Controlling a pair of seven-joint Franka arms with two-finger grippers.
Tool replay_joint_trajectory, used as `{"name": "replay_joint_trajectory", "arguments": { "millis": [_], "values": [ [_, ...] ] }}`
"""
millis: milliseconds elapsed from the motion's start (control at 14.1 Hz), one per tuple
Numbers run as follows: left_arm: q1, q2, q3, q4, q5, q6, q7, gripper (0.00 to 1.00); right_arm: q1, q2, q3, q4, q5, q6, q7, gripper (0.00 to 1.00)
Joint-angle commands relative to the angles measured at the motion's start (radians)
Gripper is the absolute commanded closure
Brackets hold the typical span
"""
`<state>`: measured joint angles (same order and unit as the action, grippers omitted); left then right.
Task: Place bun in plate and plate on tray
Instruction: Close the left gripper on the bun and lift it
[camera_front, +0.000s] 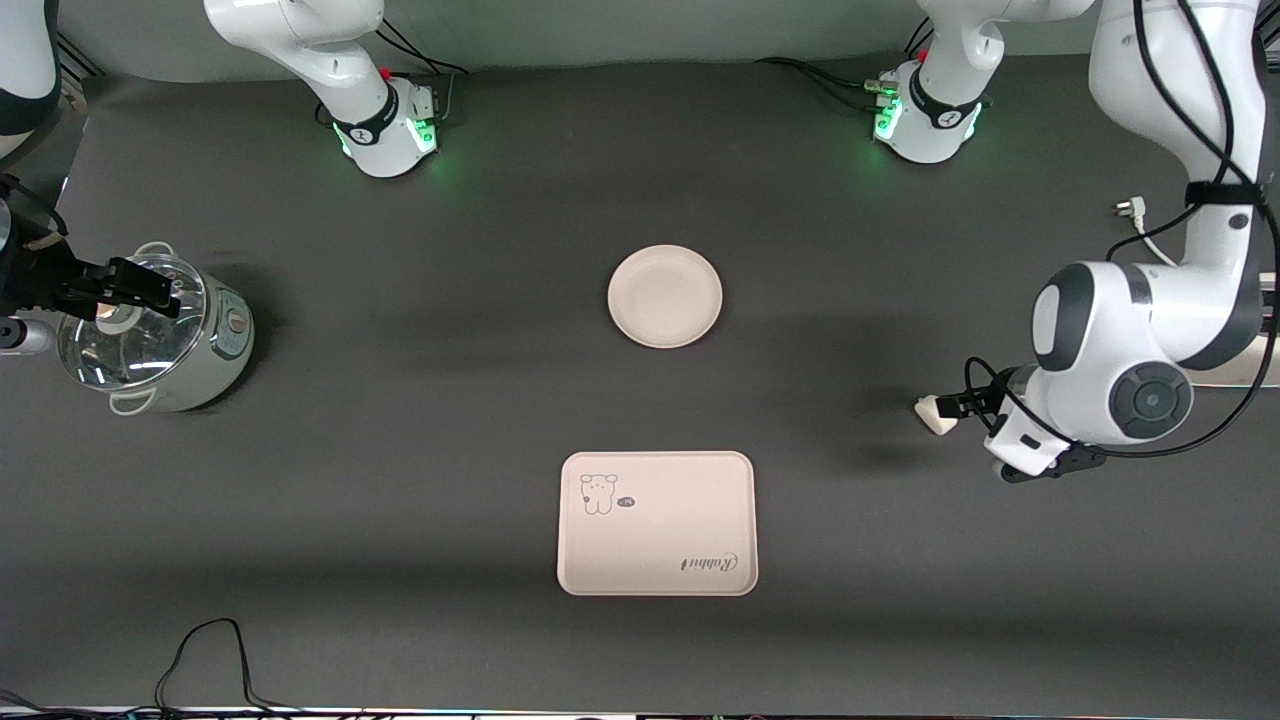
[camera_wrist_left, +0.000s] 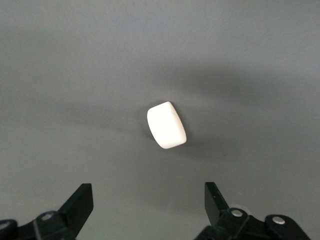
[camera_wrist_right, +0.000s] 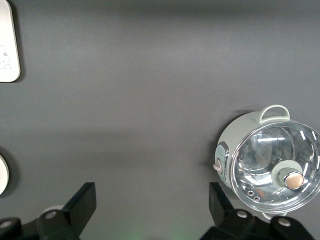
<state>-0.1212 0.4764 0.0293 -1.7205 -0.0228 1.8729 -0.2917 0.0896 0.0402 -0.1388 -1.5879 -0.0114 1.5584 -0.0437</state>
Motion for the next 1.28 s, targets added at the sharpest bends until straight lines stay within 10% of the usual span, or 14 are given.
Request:
{"name": "replay_joint_trajectory", "arguments": {
  "millis": [0, 640, 1210],
  "values": [
    [0.001, 0.047, -0.005, 0.001, -0.063, 0.023, 0.008, 0.01, 0.002, -0.006, -0.002, -0.011, 0.005, 0.019, -0.016, 0.0],
    [0.005, 0.137, -0.006, -0.083, -0.08, 0.227, 0.012, 0.05, 0.002, -0.005, -0.004, -0.011, 0.005, 0.022, -0.016, 0.0],
    [0.003, 0.14, -0.008, -0.077, -0.082, 0.218, 0.011, 0.67, 0.002, -0.003, -0.004, -0.011, 0.005, 0.026, -0.016, 0.0]
  ]
}}
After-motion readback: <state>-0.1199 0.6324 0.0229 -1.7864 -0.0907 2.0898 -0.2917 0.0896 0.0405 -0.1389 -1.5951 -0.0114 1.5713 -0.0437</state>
